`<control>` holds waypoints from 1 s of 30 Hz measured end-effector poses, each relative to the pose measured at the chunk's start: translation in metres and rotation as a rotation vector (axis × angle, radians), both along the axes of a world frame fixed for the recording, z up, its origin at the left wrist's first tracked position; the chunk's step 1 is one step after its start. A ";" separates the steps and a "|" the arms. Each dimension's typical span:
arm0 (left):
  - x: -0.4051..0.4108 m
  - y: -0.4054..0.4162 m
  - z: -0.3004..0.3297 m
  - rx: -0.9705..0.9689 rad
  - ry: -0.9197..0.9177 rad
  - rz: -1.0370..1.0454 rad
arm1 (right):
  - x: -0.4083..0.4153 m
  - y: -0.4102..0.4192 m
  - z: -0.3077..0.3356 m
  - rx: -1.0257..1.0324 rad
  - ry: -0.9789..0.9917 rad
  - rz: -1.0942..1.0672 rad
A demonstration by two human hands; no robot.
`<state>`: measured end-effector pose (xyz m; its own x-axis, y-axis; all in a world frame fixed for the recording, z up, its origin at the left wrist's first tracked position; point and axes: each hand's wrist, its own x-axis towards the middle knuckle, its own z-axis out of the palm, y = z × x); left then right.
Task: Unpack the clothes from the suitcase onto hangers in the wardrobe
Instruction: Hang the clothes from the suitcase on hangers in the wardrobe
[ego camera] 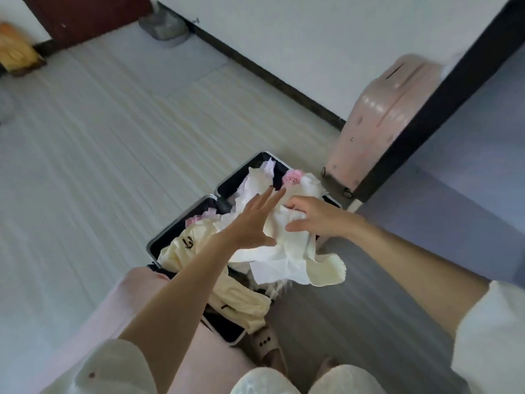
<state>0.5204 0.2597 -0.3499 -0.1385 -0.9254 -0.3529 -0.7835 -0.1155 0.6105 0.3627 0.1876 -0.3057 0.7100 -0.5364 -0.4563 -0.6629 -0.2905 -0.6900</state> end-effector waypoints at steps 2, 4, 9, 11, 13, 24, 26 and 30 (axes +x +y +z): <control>-0.034 -0.005 0.018 0.062 0.012 -0.084 | -0.034 0.003 0.019 -0.073 0.039 -0.016; -0.072 -0.013 0.030 0.129 0.046 -0.125 | -0.077 0.008 0.030 -0.122 0.051 -0.101; -0.172 -0.021 0.056 0.101 0.147 -0.174 | -0.190 0.025 0.041 -0.054 -0.167 -0.441; -0.210 -0.023 0.060 0.104 0.255 -0.159 | -0.237 0.032 0.039 0.018 -0.251 -0.576; -0.249 -0.028 0.068 0.110 0.320 -0.135 | -0.286 0.041 0.036 0.135 -0.287 -0.666; -0.408 -0.070 0.163 0.082 0.758 -0.065 | -0.461 0.046 0.027 -0.125 0.117 -0.828; -0.420 -0.087 0.177 0.050 0.800 -0.007 | -0.478 0.033 0.043 -0.282 0.295 -0.824; -0.433 -0.128 0.197 -0.041 0.775 0.045 | -0.502 0.005 0.072 -0.586 0.445 -0.884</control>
